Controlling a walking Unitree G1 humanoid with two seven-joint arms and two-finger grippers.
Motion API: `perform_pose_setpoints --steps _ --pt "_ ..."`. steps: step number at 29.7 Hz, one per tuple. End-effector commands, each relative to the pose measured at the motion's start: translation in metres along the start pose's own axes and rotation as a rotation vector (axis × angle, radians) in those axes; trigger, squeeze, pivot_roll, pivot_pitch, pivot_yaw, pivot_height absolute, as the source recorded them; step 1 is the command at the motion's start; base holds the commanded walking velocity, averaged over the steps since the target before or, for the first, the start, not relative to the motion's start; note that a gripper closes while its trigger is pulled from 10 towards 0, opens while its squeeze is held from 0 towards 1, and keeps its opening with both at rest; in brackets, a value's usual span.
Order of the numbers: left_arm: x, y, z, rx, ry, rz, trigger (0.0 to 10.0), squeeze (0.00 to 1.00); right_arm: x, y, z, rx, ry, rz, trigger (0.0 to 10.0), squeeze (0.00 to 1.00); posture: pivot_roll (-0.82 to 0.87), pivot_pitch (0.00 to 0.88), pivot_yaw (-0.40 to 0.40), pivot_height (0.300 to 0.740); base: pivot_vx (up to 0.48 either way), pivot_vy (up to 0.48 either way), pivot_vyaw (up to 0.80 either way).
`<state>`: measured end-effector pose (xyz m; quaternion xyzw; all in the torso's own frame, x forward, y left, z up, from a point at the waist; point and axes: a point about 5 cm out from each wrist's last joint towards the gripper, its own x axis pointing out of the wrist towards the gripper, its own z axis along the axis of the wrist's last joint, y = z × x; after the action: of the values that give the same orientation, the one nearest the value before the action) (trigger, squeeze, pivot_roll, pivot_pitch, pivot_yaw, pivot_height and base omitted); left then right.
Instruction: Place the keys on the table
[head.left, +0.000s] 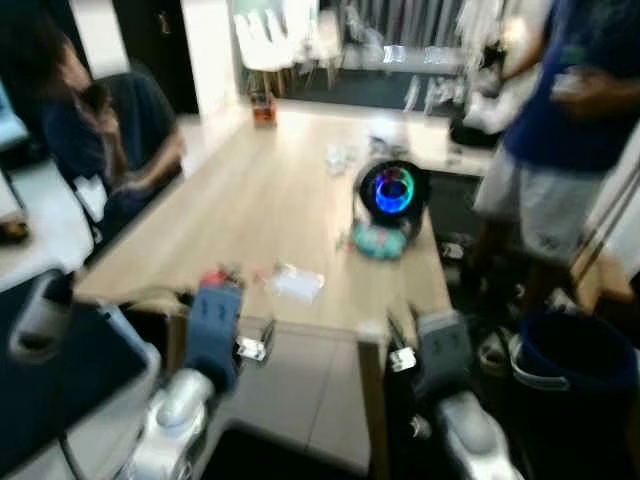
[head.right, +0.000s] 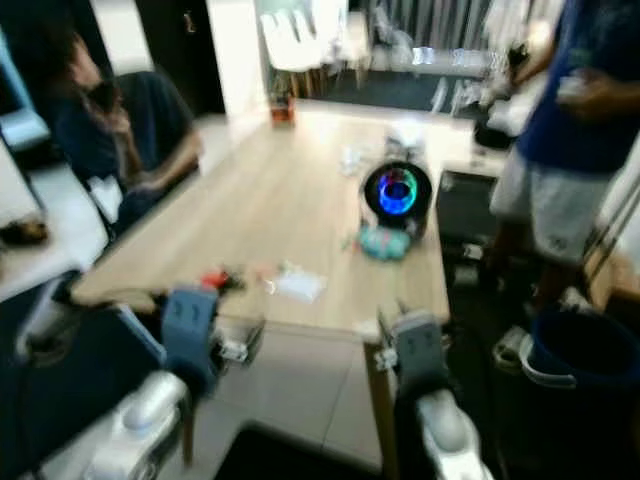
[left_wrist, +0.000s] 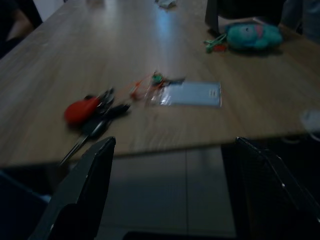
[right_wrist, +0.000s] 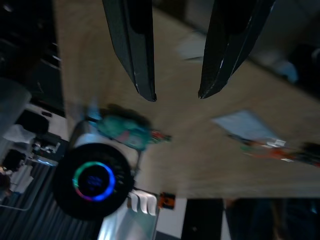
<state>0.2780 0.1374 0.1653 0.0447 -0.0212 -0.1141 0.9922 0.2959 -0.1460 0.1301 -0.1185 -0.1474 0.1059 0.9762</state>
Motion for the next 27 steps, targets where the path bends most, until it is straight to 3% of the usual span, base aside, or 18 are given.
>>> perform_pose_setpoints --steps 1,15,27 --pt "-0.0017 0.0027 -0.0029 0.007 0.011 0.009 10.0 0.29 -0.0016 0.0016 -0.0033 -0.005 0.014 0.006 10.0 0.00 0.13 0.085 0.053 0.740 -0.405 0.000 0.00" --pt "-0.0011 0.0025 -0.0025 0.006 0.006 0.011 10.0 0.29 -0.0008 0.0027 -0.0032 -0.003 0.011 0.009 10.0 0.00 0.13 0.091 0.051 0.740 -0.336 0.000 0.00" --pt "-0.0019 0.0020 -0.0027 0.004 0.006 0.018 10.0 0.28 0.0005 0.0065 -0.0034 -0.014 0.011 0.031 10.0 0.00 0.13 0.097 0.048 0.740 0.000 0.000 0.00"
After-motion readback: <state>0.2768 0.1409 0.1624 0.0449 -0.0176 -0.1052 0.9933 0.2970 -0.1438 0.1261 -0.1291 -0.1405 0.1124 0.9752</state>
